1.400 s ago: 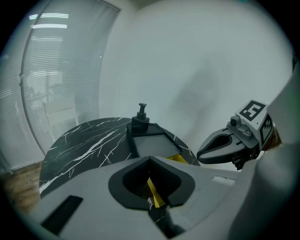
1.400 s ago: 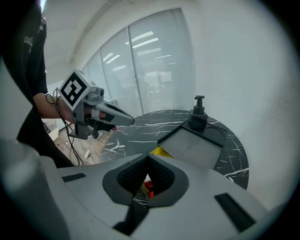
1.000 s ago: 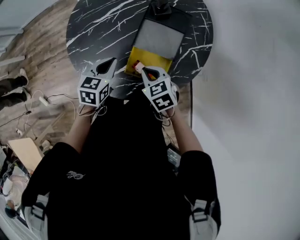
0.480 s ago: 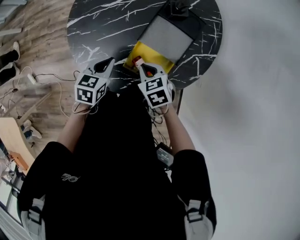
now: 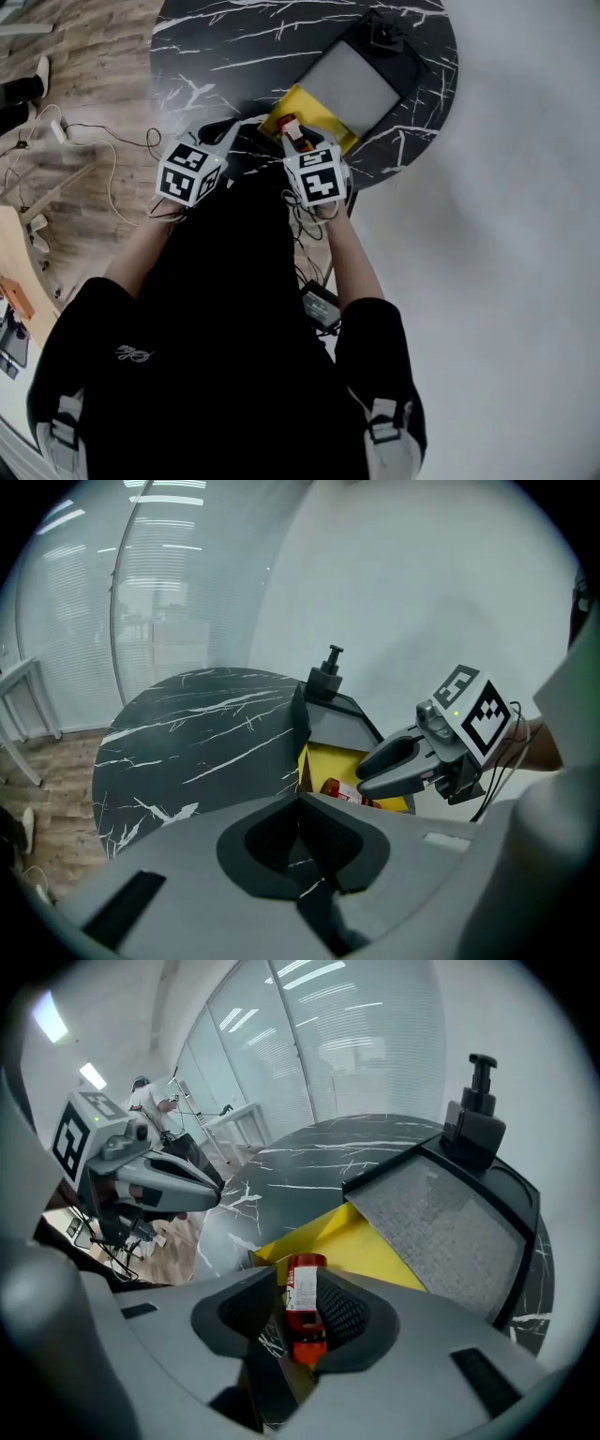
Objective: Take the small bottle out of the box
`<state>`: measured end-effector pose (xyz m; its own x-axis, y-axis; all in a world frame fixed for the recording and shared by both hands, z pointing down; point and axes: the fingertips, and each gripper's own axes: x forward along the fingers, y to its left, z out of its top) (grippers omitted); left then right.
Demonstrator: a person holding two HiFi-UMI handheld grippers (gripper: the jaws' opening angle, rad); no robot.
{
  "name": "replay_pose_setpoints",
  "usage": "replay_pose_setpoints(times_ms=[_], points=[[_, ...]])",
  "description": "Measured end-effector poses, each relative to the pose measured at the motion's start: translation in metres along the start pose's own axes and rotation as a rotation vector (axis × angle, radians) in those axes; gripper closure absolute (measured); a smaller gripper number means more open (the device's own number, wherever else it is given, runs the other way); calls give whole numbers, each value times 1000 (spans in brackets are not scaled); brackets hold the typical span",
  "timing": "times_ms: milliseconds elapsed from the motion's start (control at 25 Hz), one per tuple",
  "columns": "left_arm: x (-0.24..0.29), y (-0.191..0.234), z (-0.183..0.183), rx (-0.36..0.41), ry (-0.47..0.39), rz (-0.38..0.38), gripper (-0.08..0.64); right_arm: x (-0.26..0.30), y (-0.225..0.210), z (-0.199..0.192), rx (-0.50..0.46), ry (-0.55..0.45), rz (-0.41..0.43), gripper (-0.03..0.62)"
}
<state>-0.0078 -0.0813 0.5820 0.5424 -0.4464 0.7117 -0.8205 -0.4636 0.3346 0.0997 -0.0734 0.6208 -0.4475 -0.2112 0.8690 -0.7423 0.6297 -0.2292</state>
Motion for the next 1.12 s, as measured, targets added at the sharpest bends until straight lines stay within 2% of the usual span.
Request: replay_pose_setpoints(times_ms=[160,440,800,1120], points=[[0,-3,-5,-28,2,-22,561,11,-1,-4,52,55,33,419],[-1,7,-13,-51,5,-7,561,28,-3,-9,39,141,40,383],[-1,11,-14,-63,3,-13,561,50,-6,-17,58,244,20,391],[3,11,-8,-59,7,-20,561,62,-4,-17,67,251,63,356]])
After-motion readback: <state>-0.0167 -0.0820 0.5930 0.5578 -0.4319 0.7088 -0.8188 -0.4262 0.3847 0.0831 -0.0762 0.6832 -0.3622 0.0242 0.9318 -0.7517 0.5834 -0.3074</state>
